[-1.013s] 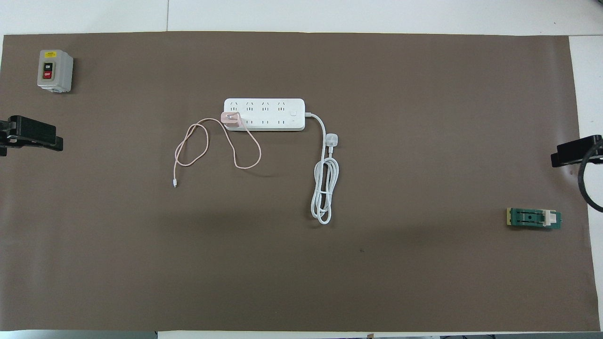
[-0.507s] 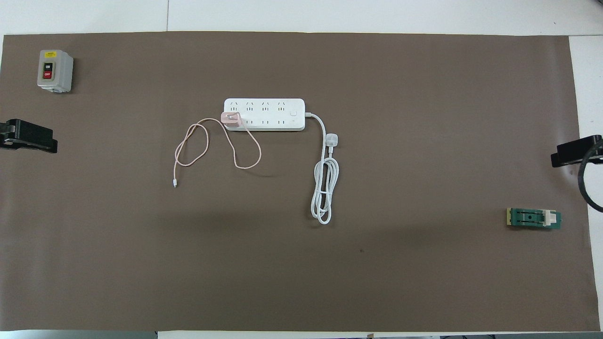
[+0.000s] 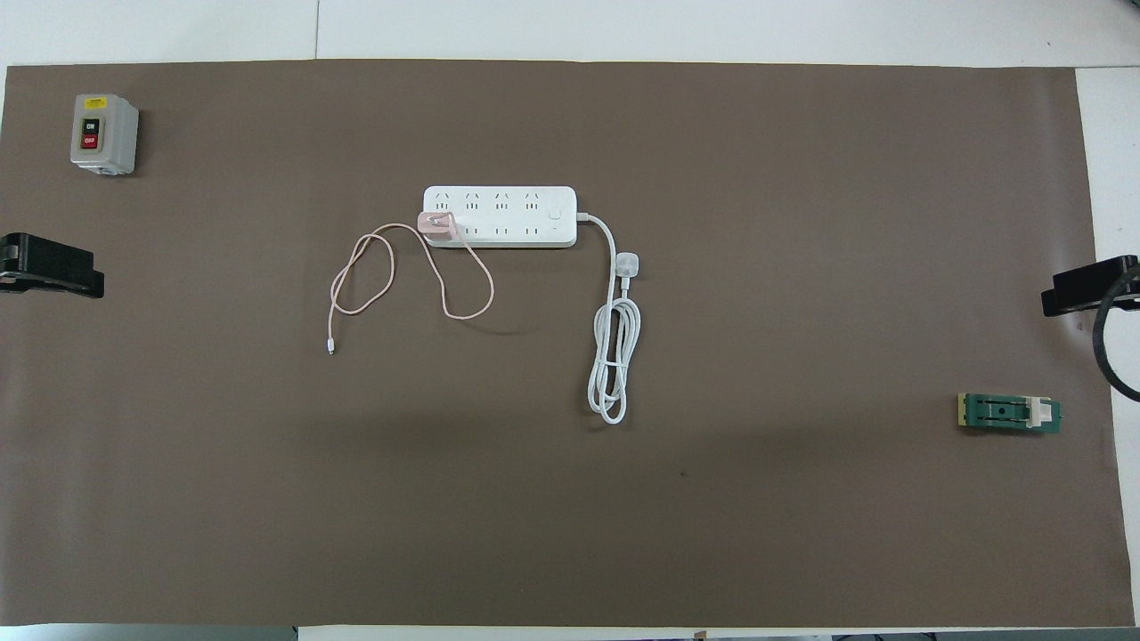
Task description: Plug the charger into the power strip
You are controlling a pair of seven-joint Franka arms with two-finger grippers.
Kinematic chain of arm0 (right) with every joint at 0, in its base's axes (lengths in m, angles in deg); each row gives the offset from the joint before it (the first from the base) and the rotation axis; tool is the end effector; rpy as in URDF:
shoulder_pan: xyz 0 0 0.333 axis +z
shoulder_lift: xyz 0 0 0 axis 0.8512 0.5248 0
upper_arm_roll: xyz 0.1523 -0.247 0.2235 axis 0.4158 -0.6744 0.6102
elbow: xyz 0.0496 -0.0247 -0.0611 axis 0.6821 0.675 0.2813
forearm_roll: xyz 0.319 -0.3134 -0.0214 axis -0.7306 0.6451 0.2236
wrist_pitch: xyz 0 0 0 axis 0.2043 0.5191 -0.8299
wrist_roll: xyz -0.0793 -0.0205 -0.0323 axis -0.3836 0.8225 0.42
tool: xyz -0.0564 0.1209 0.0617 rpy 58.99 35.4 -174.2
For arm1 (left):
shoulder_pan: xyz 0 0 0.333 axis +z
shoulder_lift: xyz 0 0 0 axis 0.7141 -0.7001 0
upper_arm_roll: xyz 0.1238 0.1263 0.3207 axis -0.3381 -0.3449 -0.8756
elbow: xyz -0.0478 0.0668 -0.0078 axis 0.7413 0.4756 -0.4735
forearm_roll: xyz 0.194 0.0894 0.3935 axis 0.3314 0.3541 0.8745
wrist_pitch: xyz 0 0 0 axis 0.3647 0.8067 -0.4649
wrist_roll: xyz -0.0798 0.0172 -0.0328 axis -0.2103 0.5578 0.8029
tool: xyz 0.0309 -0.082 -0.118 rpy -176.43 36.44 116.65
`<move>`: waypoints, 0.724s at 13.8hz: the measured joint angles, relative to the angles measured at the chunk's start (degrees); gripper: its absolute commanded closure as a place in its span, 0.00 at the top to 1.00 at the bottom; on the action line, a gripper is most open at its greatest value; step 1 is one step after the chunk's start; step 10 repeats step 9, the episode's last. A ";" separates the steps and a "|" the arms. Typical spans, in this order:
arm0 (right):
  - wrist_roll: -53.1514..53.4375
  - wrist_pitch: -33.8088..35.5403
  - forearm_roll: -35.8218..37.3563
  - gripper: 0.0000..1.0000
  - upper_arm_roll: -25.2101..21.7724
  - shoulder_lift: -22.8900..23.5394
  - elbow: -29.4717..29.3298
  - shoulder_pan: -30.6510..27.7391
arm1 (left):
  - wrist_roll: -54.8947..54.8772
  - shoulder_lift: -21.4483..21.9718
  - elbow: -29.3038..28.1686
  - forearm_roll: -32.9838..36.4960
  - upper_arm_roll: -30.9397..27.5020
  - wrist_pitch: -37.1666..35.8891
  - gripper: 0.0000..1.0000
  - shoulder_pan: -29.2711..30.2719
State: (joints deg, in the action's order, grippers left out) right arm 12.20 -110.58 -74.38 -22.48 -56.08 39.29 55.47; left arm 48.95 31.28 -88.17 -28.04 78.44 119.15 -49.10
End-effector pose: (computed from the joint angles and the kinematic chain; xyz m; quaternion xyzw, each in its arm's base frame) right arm 0.5743 -0.0484 0.6456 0.9996 -0.0086 -0.0282 0.0037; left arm 0.5852 -0.0310 0.6635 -0.9999 0.0062 0.0098 0.0092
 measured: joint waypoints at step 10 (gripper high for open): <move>0.00 0.00 0.00 1.00 0.00 -0.01 0.00 0.00 | 1.18 0.00 -0.15 -1.93 0.03 -0.94 1.00 -0.01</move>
